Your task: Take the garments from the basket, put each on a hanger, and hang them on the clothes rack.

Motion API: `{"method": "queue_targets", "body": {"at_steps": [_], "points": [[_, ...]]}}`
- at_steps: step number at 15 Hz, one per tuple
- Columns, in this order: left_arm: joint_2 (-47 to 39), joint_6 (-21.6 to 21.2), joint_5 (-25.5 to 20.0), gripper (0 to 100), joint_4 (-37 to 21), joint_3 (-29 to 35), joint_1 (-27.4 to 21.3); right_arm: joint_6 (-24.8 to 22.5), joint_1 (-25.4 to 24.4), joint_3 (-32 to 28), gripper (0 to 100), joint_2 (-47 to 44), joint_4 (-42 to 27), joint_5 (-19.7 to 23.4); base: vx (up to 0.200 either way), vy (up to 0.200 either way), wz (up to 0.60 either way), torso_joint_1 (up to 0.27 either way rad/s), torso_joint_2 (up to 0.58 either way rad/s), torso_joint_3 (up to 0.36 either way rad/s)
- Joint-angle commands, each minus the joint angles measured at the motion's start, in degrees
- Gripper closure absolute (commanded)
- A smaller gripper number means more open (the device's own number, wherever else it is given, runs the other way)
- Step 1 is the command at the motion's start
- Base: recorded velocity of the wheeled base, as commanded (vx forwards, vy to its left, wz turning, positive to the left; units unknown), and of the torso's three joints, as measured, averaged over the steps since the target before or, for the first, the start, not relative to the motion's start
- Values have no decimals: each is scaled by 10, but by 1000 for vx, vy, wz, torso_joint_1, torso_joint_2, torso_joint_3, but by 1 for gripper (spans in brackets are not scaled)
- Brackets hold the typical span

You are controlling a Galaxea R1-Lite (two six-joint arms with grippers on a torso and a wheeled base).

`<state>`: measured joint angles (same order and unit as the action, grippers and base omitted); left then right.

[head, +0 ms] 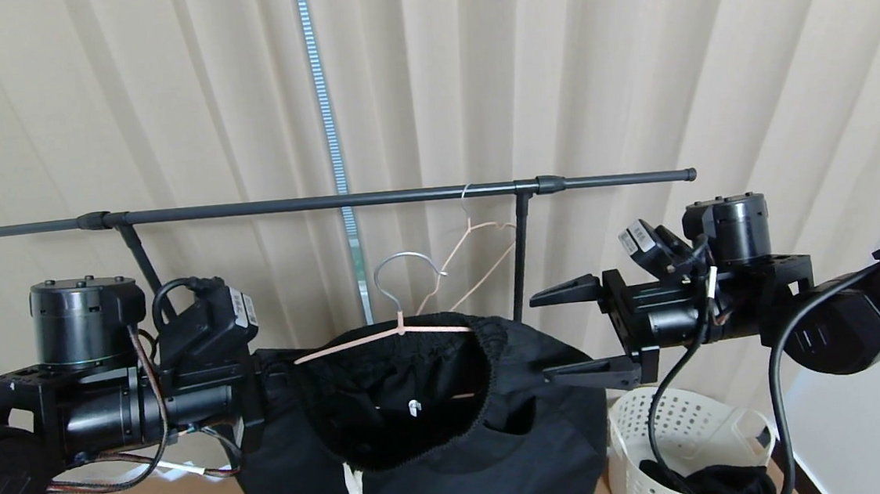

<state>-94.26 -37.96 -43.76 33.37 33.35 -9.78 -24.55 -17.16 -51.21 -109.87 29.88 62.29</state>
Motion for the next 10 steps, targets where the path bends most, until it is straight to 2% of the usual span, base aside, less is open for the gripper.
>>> {"method": "queue_targets", "body": {"at_steps": [1, 3, 4, 10], "points": [[9, 0, 0, 100, 0, -4, 7, -1, 6, 2, 0, -1, 0, 0, 0, 0, 0, 0, 0, 0], [21, 6, 0, 100, 0, -10, 19, -1, 12, 9, 0, -10, 0, -1, 0, 0, 0, 0, 0, 0], [29, 25, -1, 100, 1, -12, 20, -1, 17, 6, 0, -32, 2, -1, 0, 0, 0, 0, 0, 0], [42, 32, -1, 100, 2, -22, 31, -7, 41, 5, 0, -75, 2, -1, 0, 0, 0, 0, 0, 0]]}}
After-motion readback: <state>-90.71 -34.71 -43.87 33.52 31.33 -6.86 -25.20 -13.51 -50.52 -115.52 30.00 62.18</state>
